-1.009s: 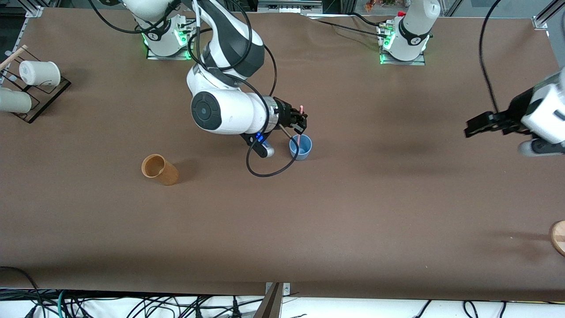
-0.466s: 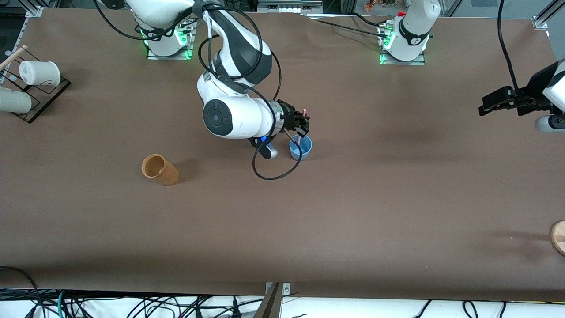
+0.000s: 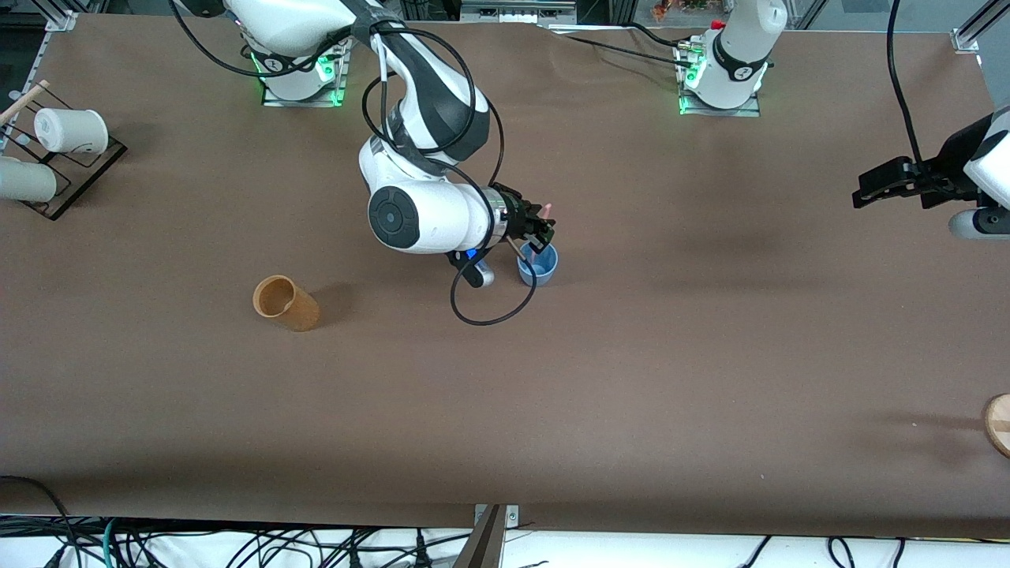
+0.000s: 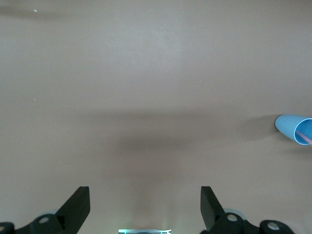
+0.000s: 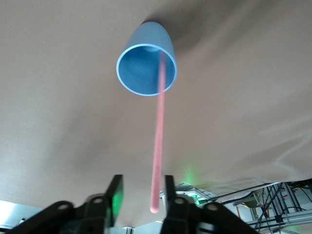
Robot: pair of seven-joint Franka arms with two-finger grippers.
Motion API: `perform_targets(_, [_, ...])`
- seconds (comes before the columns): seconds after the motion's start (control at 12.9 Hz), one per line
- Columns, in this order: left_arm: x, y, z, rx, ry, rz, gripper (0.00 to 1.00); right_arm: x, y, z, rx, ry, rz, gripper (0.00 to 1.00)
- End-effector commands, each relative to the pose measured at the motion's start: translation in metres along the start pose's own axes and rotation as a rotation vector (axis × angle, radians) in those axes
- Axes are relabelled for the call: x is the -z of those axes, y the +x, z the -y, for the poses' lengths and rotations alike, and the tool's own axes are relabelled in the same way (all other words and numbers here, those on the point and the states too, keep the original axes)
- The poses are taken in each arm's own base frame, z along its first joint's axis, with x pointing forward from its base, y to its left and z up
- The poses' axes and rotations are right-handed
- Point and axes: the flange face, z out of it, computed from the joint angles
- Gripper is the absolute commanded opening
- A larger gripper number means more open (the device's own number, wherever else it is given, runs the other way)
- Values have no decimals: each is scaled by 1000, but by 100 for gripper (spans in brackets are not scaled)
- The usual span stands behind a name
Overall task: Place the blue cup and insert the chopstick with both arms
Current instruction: 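Lower the chopstick into the blue cup with the right gripper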
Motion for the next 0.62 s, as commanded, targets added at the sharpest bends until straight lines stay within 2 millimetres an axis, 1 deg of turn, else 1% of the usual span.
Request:
perform_targets(0.0, [1, -2, 2, -20, 9, 3, 100, 27, -8, -2, 36, 25, -53, 100])
perform_targets(0.08, [0, -2, 1, -22, 8, 5, 100, 52, -15, -5, 72, 45, -126, 100])
perform_targets(0.23, [0, -2, 1, -22, 8, 5, 100, 88, -13, -18, 144, 36, -236, 100])
perform_targets(0.31, [0, -2, 1, -22, 8, 5, 100, 107, -5, -29, 204, 20, -268, 100])
perform_targets(0.39, [0, -2, -1, -25, 7, 5, 100, 127, 9, -44, 264, -5, -286, 100])
perform_targets(0.54, [0, -2, -1, -25, 7, 5, 100, 176, 46, -87, 449, -86, -333, 100])
